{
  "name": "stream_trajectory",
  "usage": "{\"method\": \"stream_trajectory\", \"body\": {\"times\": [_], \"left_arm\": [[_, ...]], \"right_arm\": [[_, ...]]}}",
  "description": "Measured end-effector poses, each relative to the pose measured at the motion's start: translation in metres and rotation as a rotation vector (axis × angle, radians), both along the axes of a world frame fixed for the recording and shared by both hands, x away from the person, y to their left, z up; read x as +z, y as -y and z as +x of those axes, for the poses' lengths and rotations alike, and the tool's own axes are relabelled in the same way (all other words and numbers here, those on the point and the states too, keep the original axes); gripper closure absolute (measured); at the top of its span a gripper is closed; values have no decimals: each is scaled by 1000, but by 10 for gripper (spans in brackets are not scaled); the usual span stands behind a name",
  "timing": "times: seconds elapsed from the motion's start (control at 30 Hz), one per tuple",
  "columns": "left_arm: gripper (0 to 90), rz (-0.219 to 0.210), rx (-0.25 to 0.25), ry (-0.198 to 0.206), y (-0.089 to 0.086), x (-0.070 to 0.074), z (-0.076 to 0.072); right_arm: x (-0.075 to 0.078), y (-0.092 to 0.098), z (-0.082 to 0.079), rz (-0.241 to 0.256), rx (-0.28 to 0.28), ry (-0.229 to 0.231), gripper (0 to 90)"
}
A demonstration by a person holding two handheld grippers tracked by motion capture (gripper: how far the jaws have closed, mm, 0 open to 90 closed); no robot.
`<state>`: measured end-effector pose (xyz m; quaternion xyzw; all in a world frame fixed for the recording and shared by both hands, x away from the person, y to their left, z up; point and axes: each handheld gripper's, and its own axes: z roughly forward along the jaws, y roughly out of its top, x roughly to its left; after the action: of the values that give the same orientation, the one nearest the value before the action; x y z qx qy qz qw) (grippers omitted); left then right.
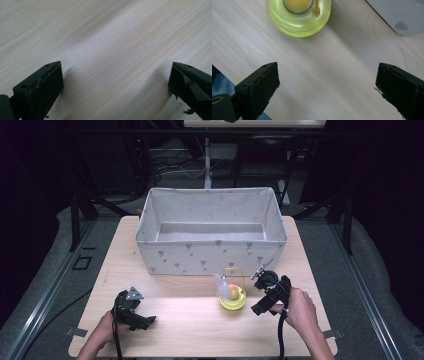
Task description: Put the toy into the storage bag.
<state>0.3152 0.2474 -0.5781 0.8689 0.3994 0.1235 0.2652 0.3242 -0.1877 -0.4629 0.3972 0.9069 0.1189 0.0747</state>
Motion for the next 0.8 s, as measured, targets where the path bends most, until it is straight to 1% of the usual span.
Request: {"method": "stream_trajectory", "body": {"times": [0.07,0.1,0.13,0.17,0.2,0.33,0.43,0.47,0.57,0.6,0.77,0.8], "left_arm": [[0,1,1,-1,0,0,0],[0,1,1,-1,0,0,0],[0,2,3,-2,0,0,0],[0,2,3,-2,0,0,0],[0,2,4,-2,0,0,0],[0,2,5,-3,0,0,0],[0,3,6,-4,0,0,0],[0,3,5,-4,0,0,0],[0,3,5,-4,0,0,0],[0,3,6,-4,0,0,0],[0,5,8,-5,0,0,0],[0,5,8,-6,1,0,0]], "right_arm": [[6,-5,1,10,9,16,45],[6,-5,1,10,9,16,45],[10,-8,1,12,17,28,46],[10,-8,1,12,17,28,46],[14,-11,3,15,27,35,55],[18,-15,6,23,38,41,63],[21,-19,10,25,50,38,51],[24,-22,13,9,62,35,44],[26,-25,15,21,63,41,42],[30,-28,17,19,70,44,40],[37,-34,21,11,79,51,43],[39,-36,23,5,90,46,55]]}}
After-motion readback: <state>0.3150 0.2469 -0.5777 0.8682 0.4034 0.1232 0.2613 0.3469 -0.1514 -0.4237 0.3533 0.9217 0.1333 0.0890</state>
